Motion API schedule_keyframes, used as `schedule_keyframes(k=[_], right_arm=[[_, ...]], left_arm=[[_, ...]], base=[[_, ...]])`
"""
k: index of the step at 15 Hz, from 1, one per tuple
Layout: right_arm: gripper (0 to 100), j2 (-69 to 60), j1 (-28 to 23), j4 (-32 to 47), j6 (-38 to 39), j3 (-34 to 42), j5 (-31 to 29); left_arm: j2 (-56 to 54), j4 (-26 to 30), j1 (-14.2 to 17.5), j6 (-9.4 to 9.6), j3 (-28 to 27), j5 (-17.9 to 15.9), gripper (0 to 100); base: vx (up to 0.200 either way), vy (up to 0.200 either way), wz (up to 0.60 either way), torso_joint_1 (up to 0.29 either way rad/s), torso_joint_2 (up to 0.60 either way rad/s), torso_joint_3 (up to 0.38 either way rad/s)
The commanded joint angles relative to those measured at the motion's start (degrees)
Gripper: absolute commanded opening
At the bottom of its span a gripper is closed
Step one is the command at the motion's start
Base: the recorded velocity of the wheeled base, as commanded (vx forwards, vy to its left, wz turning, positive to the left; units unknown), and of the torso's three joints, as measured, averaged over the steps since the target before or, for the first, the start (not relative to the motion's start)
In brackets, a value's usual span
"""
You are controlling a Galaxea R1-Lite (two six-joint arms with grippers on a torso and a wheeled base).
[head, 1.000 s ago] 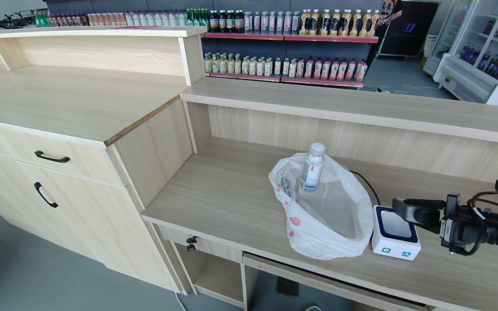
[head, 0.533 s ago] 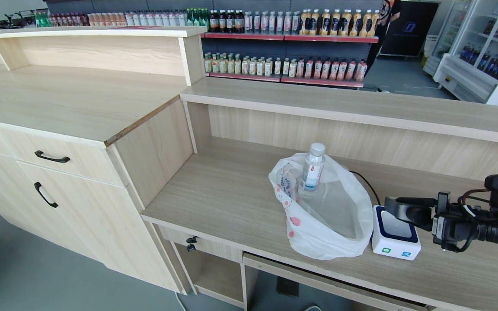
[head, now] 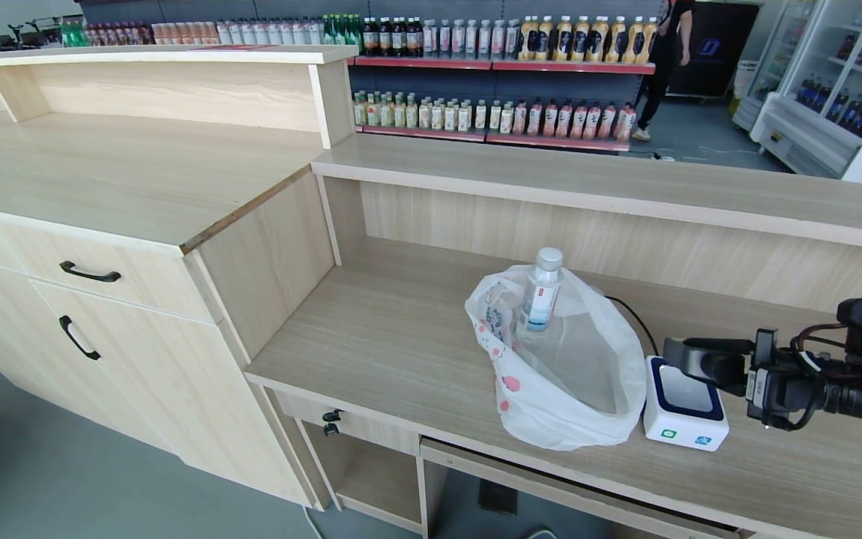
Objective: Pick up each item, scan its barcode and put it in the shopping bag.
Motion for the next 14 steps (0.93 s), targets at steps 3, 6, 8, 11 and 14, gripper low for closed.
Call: schedule_keyframes(k=[3,6,8,11,14], right_arm=[[0,-25.7,-2.0,0.9,27.4,9.8,-0.1],[0,-40.3,-10.2,13.4,38.0,10.8,-2.9],[0,-43.9,-16.0,19.6,38.1,10.6,-4.2],[0,-43.9,-16.3,20.3,38.2,10.6,-5.0],[0,-43.9,-10.4,23.0,48.0,10.7,-5.9]], left_arm=[[0.0,0.0,0.0,0.02,0.0,0.1,100],[0.0,0.0,0.0,0.02,0.0,0.0,100],[0.0,0.0,0.0,0.02,0.0,0.0,100],[0.0,0.0,0.0,0.02,0.0,0.1,100],[0.0,0.0,0.0,0.02,0.0,0.1,100]], base=[[0.0,0.0,0.0,0.0,0.0,0.0],[0.0,0.0,0.0,0.0,0.0,0.0],[0.0,0.0,0.0,0.0,0.0,0.0],[0.0,0.0,0.4,0.0,0.0,0.002],[0.0,0.0,0.6,-0.002,0.0,0.002]])
